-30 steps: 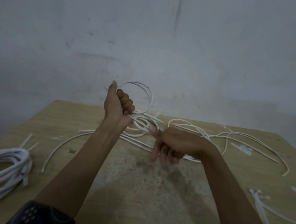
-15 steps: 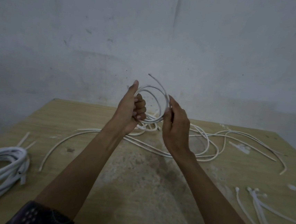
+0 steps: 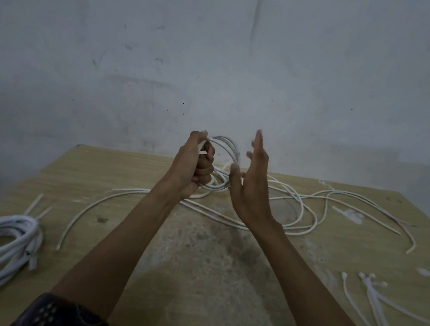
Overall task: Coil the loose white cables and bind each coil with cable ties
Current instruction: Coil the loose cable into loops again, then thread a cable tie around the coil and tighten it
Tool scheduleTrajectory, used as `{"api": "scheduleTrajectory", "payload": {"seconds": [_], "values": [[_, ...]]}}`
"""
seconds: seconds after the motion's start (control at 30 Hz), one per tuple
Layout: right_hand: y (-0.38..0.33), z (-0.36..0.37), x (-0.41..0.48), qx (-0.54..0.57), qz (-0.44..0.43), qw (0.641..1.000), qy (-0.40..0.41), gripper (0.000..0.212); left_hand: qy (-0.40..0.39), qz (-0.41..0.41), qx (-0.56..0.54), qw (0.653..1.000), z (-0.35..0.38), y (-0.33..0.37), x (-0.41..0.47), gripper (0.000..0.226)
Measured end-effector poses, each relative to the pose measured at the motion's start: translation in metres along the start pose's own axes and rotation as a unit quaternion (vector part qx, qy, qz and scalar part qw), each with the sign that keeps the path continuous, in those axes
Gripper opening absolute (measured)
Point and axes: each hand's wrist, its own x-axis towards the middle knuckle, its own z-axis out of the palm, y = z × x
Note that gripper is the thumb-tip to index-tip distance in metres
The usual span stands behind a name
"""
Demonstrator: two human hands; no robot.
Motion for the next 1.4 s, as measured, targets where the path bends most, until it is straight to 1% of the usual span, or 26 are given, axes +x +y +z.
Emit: {"api": "scheduleTrajectory", "payload": {"seconds": [0.07,0.1,0.13,0.2,0.27,0.33,0.4,0.47,0.6,0.7,0.77,0.8,0.83,0.9,0.93,0.97,1.0,1.07,1.13,1.17,1.2,1.27,1.3,1.33,1.37,1.4], "values": [[-0.005,0.0,0.002,0.116,0.097,0.988,-0.034,0.06,-0.017,-0.008,0.014,1.0,0.003,-0.001,-0.002,0.043],[-0.006,0.0,0.003,0.154,0.135,0.978,-0.032,0.052,-0.019,-0.012,0.023,0.999,0.004,-0.002,-0.002,0.042],[-0.007,0.0,0.003,0.166,0.154,0.974,-0.013,0.044,-0.015,-0.017,0.032,0.999,0.006,-0.003,-0.002,0.04],[-0.009,0.0,0.002,0.136,0.153,0.978,0.035,0.036,0.01,-0.036,0.044,0.998,0.01,-0.007,-0.003,0.036],[-0.011,0.001,0.0,0.099,0.135,0.984,0.064,0.038,0.047,-0.041,0.04,0.997,0.016,-0.015,-0.002,0.032],[-0.01,0.001,-0.001,0.04,0.089,0.992,0.084,0.035,0.092,-0.022,0.042,0.995,0.02,-0.022,0.0,0.033],[-0.007,-0.002,-0.003,-0.023,0.041,0.995,0.087,0.032,0.126,-0.004,0.069,0.99,0.018,-0.026,0.003,0.039],[-0.002,-0.005,-0.005,-0.068,0.023,0.995,0.073,0.033,0.118,-0.011,0.089,0.989,0.016,-0.03,0.006,0.04],[0.006,-0.022,-0.015,-0.09,0.06,0.993,0.044,0.036,0.071,-0.05,0.126,0.988,0.027,-0.049,0.006,0.051],[0.019,-0.06,-0.018,-0.13,0.138,0.981,-0.04,0.041,0.065,-0.05,0.148,0.986,0.047,-0.072,0.005,0.047],[0.027,-0.103,-0.02,-0.155,0.238,0.955,-0.088,0.052,0.049,-0.059,0.149,0.986,0.057,-0.085,0.002,0.044],[0.031,-0.129,-0.024,-0.183,0.289,0.931,-0.128,0.058,0.039,-0.064,0.146,0.986,0.061,-0.09,0.001,0.044],[0.034,-0.156,-0.031,-0.242,0.321,0.895,-0.194,0.061,0.033,-0.068,0.141,0.987,0.063,-0.094,-0.001,0.044],[0.033,-0.198,-0.047,-0.374,0.358,0.786,-0.337,0.062,0.03,-0.078,0.127,0.988,0.066,-0.097,-0.003,0.044],[0.032,-0.209,-0.056,-0.404,0.379,0.74,-0.383,0.061,0.033,-0.085,0.117,0.989,0.067,-0.097,-0.003,0.044],[0.034,-0.213,-0.063,-0.418,0.392,0.71,-0.409,0.058,0.038,-0.094,0.103,0.99,0.067,-0.097,-0.002,0.044],[0.038,-0.213,-0.069,-0.429,0.393,0.698,-0.417,0.054,0.044,-0.104,0.086,0.99,0.067,-0.097,-0.001,0.044],[0.047,-0.207,-0.072,-0.43,0.377,0.711,-0.41,0.044,0.056,-0.116,0.041,0.991,0.065,-0.093,0.001,0.044],[0.05,-0.202,-0.066,-0.384,0.348,0.748,-0.414,0.028,0.071,-0.114,-0.009,0.991,0.062,-0.087,0.003,0.043],[0.048,-0.2,-0.061,-0.342,0.333,0.778,-0.409,0.022,0.079,-0.109,-0.033,0.99,0.059,-0.082,0.005,0.042],[0.042,-0.197,-0.054,-0.28,0.319,0.818,-0.388,0.02,0.087,-0.1,-0.056,0.99,0.056,-0.077,0.007,0.041],[0.022,-0.189,-0.04,-0.121,0.286,0.902,-0.3,0.02,0.109,-0.075,-0.099,0.986,0.05,-0.066,0.01,0.041],[0.01,-0.183,-0.031,-0.04,0.267,0.93,-0.249,0.019,0.126,-0.059,-0.119,0.983,0.047,-0.059,0.012,0.041],[-0.001,-0.177,-0.023,0.04,0.251,0.947,-0.198,0.015,0.146,-0.04,-0.136,0.979,0.043,-0.053,0.012,0.041],[-0.011,-0.171,-0.014,0.116,0.237,0.951,-0.16,0.006,0.169,-0.019,-0.153,0.974,0.04,-0.046,0.011,0.041],[-0.021,-0.164,-0.007,0.185,0.223,0.948,-0.131,0.006,0.194,0.004,-0.168,0.966,0.037,-0.04,0.01,0.041]]}}
